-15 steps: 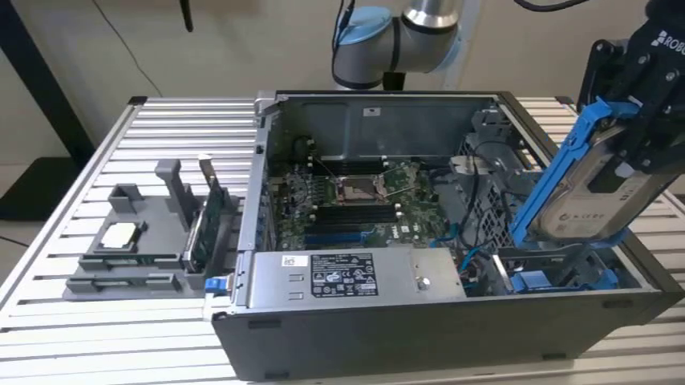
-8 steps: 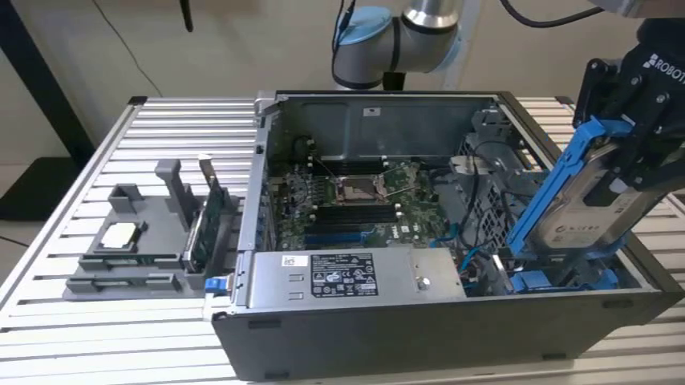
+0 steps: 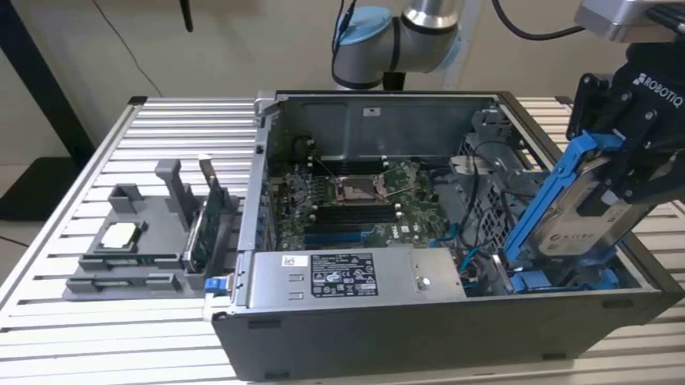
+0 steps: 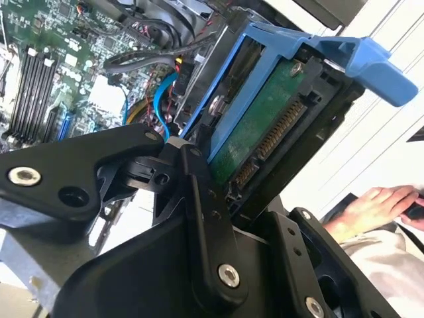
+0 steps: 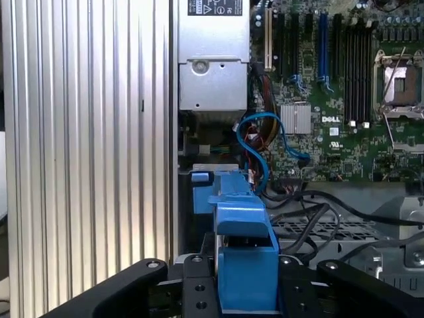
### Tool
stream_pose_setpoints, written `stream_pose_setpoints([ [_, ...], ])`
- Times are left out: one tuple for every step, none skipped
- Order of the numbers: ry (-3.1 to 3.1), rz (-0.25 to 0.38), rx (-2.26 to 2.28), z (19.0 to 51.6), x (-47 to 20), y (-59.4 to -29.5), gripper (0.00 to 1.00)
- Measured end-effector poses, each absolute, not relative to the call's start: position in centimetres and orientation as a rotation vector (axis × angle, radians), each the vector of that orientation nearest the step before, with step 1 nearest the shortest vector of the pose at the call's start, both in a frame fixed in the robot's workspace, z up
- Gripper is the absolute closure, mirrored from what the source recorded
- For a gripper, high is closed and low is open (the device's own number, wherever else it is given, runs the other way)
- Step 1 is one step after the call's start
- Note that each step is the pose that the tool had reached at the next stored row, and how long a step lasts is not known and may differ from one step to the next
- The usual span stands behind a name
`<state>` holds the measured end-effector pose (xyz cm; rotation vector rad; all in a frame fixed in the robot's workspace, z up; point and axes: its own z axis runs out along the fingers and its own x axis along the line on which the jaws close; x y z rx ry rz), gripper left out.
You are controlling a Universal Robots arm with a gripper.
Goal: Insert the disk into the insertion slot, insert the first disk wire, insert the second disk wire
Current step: 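Insert the disk into the insertion slot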
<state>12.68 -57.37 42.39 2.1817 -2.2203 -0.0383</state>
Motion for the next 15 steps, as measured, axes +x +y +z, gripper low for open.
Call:
stream_pose_setpoints([
  [-2.221, -0.039, 2.182, 42.3, 12.7, -57.4, 0.68],
  [-2.221, -0.040, 2.183, 42.1, 12.7, -57.4, 0.68],
  [-2.221, -0.041, 2.183, 42.0, 12.7, -57.4, 0.68],
  [-2.222, -0.042, 2.184, 42.0, 12.8, -57.4, 0.68],
  [-2.222, -0.043, 2.184, 41.9, 12.8, -57.4, 0.68],
  [-2.223, -0.044, 2.184, 41.8, 12.8, -57.4, 0.68],
  [-2.223, -0.045, 2.184, 41.7, 12.9, -57.4, 0.68],
  [-2.223, -0.045, 2.185, 41.6, 13.0, -57.4, 0.68],
  [-2.223, -0.045, 2.185, 41.5, 13.0, -57.4, 0.68],
  [-2.224, -0.046, 2.185, 41.4, 13.0, -57.4, 0.68],
  [-2.224, -0.047, 2.185, 41.3, 13.0, -57.4, 0.68],
  [-2.225, -0.048, 2.186, 41.1, 13.0, -57.4, 0.68],
  [-2.225, -0.049, 2.187, 41.0, 13.1, -57.4, 0.68],
  [-2.225, -0.051, 2.187, 40.9, 13.1, -57.4, 0.68],
  [-2.226, -0.051, 2.187, 40.8, 13.1, -57.4, 0.68],
])
